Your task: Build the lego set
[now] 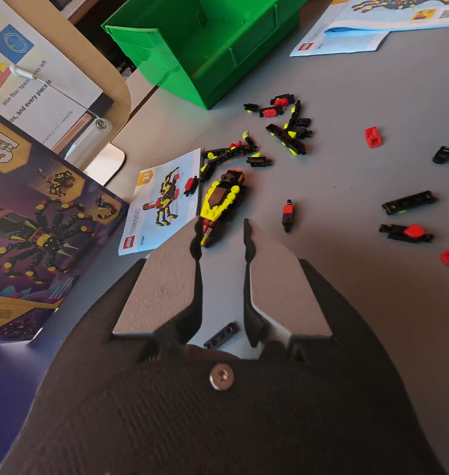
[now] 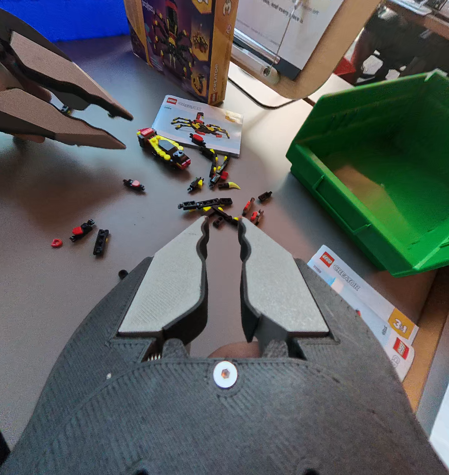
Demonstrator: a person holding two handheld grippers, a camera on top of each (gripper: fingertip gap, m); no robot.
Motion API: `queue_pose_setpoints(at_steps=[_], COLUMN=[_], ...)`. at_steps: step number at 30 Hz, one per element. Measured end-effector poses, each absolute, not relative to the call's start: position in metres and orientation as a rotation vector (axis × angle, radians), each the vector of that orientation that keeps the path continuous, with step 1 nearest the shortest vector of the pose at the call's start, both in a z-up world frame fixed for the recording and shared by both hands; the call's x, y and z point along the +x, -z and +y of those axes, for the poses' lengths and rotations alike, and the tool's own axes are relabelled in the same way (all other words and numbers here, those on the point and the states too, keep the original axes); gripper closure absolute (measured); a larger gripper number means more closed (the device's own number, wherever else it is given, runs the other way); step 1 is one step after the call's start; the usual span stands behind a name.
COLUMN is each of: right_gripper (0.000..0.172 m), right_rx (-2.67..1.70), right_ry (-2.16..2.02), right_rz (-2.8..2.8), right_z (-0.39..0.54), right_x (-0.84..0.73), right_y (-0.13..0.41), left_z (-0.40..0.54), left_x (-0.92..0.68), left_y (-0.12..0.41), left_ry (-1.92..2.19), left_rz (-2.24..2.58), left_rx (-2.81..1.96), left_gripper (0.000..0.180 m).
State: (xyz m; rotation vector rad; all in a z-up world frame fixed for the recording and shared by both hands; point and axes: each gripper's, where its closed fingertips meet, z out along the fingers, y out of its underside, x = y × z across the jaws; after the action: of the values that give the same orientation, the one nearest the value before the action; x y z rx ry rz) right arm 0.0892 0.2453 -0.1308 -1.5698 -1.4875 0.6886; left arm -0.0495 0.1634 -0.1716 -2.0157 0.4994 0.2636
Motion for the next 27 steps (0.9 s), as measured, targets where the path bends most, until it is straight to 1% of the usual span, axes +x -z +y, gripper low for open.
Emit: queue_pose_setpoints(at_steps=[3, 8, 16, 18, 19, 23, 27], right_gripper=[0.151, 0.151, 0.157, 0.164, 0.165, 0.155, 0.154], right_rx=[-1.607, -1.567, -1.523, -1.505, -1.504, -1.549, -1.549], right_ry=[-0.656, -0.621, -0.604, -0.603, -0.605, -0.618, -0.722], right_rz=[-1.492, -1.437, -1.409, -1.399, -1.393, -1.358, -1.291], right_z=[0.255, 0.267, 0.276, 0.275, 0.275, 0.277, 0.269], right_x=[0.089, 0.081, 0.069, 0.070, 0.071, 0.075, 0.077], right_y=[0.146, 0.156, 0.168, 0.165, 0.164, 0.165, 0.155], left_z=[0.171, 0.177, 0.177, 0.177, 0.177, 0.176, 0.171], left_x=[-0.058, -0.062, -0.060, -0.059, -0.059, -0.054, -0.047], left_y=[0.167, 0.159, 0.159, 0.161, 0.162, 0.162, 0.150], left_ry=[-0.317, -0.325, -0.332, -0.321, -0.314, -0.254, -0.259], left_rz=[0.465, 0.425, 0.445, 0.452, 0.451, 0.438, 0.441], left_rx=[-1.976, -1.923, -1.916, -1.928, -1.935, -1.952, -1.920], left_gripper=[0.152, 0.155, 0.155, 0.155, 0.154, 0.152, 0.152])
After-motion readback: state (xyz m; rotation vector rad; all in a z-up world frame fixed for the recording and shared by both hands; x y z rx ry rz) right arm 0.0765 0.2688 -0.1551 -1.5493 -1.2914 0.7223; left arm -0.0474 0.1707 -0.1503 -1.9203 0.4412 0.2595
